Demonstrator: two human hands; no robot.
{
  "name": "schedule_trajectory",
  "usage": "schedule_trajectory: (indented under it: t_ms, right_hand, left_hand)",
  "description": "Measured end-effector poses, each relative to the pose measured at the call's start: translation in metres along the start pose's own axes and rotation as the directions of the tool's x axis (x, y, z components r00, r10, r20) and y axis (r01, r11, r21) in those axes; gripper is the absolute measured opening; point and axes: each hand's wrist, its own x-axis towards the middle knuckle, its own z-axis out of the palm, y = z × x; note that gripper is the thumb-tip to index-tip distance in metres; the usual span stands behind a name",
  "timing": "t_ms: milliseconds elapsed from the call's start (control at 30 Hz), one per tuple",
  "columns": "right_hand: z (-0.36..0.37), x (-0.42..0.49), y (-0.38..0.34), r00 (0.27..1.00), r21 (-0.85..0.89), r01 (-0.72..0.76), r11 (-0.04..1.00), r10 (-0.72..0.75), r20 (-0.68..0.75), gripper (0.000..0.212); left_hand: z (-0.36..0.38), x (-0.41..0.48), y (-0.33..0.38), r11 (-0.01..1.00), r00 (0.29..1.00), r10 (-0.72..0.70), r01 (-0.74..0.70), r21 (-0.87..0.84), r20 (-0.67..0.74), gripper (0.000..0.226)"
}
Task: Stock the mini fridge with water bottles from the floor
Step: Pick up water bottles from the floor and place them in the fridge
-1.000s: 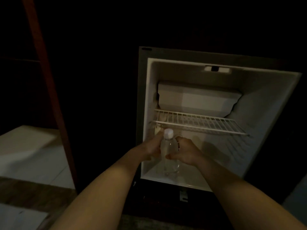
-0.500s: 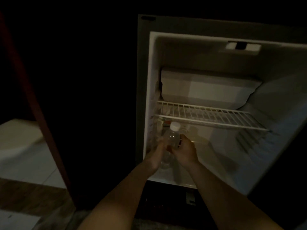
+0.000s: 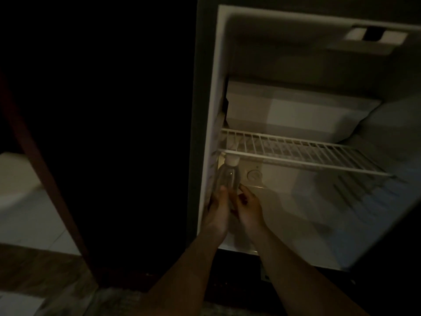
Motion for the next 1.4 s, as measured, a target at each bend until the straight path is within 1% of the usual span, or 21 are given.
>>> schedule_trajectory:
  t_ms: [133,200,333,467,600,667,700,767,833,900,967,1000,1033,1100,1133,1167,1233,1267,1400]
  right_hand:
    - [0.007,0.006,0.008,0.997,0.047,-0.036,0.998,0.039,-0.072,0.029]
    - [0.009,0.011,0.012,0.992,0.094,-0.070,0.993,0.079,-0.094,0.033]
    - [0.009,0.017,0.022,0.988,0.090,-0.107,0.990,0.116,-0.104,0.031]
    - [0.005,0.020,0.025,0.989,0.109,-0.096,0.989,0.107,-0.102,0.027]
    - [0.000,0.025,0.023,0.989,0.024,-0.107,0.994,0.109,-0.100,0.031]
    - [-0.003,0.025,0.020,0.990,-0.026,-0.099,0.995,0.096,-0.102,0.024]
    - [-0.005,0.024,0.018,0.990,-0.056,-0.092,0.994,0.086,-0.109,0.019]
    - [-0.010,0.023,0.014,0.990,-0.088,-0.098,0.991,0.087,-0.114,0.021]
    - [-0.015,0.021,0.004,0.991,-0.093,-0.116,0.989,0.108,-0.083,0.025]
    - [-0.021,0.017,-0.009,0.993,-0.140,-0.117,0.983,0.114,-0.033,0.026]
    - [-0.028,0.011,-0.023,0.995,-0.214,-0.095,0.972,0.100,0.012,0.025]
    - [-0.031,0.008,-0.029,0.995,-0.253,-0.080,0.964,0.093,0.039,0.025]
    - [-0.034,0.003,-0.036,0.994,-0.295,-0.060,0.954,0.084,0.070,0.025]
    - [-0.038,-0.007,-0.050,0.987,-0.386,-0.004,0.923,0.064,0.145,0.024]
    - [-0.039,-0.013,-0.058,0.981,-0.420,0.039,0.907,0.045,0.188,0.024]
    - [-0.040,-0.018,-0.066,0.973,-0.439,0.085,0.894,0.021,0.231,0.024]
    - [-0.041,-0.028,-0.084,0.954,-0.469,0.167,0.867,-0.022,0.299,0.026]
    - [-0.041,-0.034,-0.093,0.943,-0.479,0.202,0.855,-0.038,0.331,0.028]
    - [-0.035,-0.057,-0.125,0.891,-0.491,0.337,0.803,-0.104,0.443,0.028]
  left_hand:
    - [0.001,0.003,-0.001,0.997,0.999,-0.019,0.017,0.070,0.026,0.052]
    - [0.002,0.005,0.001,0.994,1.000,-0.009,0.006,0.111,0.024,0.052]
    - [0.005,0.012,-0.002,0.985,1.000,0.003,-0.004,0.174,0.006,0.055]
    - [0.008,0.018,-0.005,0.986,1.000,0.008,-0.008,0.169,0.005,0.055]
    - [0.009,0.024,0.000,0.981,0.999,-0.035,0.033,0.192,0.004,0.057]
    - [0.008,0.022,0.003,0.965,0.995,-0.099,0.094,0.244,0.007,0.058]
    - [0.008,0.019,0.005,0.959,0.992,-0.126,0.117,0.258,0.018,0.057]
    - [0.006,0.013,0.010,0.962,0.986,-0.138,0.110,0.250,0.095,0.048]
    - [0.001,0.003,0.019,0.957,0.978,-0.117,0.065,0.284,0.170,0.041]
    - [-0.006,-0.009,0.031,0.958,0.969,-0.081,0.012,0.285,0.232,0.034]
    - [-0.014,-0.020,0.040,0.956,0.967,-0.045,-0.031,0.293,0.251,0.020]
    - [-0.019,-0.025,0.047,0.951,0.967,-0.058,-0.022,0.308,0.249,0.017]
    - [-0.025,-0.034,0.054,0.944,0.968,-0.066,-0.018,0.330,0.241,0.021]
    - [-0.036,-0.049,0.069,0.911,0.962,-0.068,-0.048,0.409,0.265,0.016]
    - [-0.043,-0.057,0.077,0.888,0.958,-0.069,-0.068,0.455,0.279,0.022]
    - [-0.050,-0.063,0.085,0.862,0.959,-0.064,-0.086,0.499,0.276,0.029]
    - [-0.065,-0.075,0.101,0.825,0.962,-0.065,-0.098,0.557,0.266,0.022]
    - [-0.073,-0.080,0.109,0.802,0.962,-0.067,-0.106,0.588,0.264,0.023]
    - [-0.109,-0.114,0.138,0.669,0.969,-0.045,-0.151,0.728,0.242,0.036]
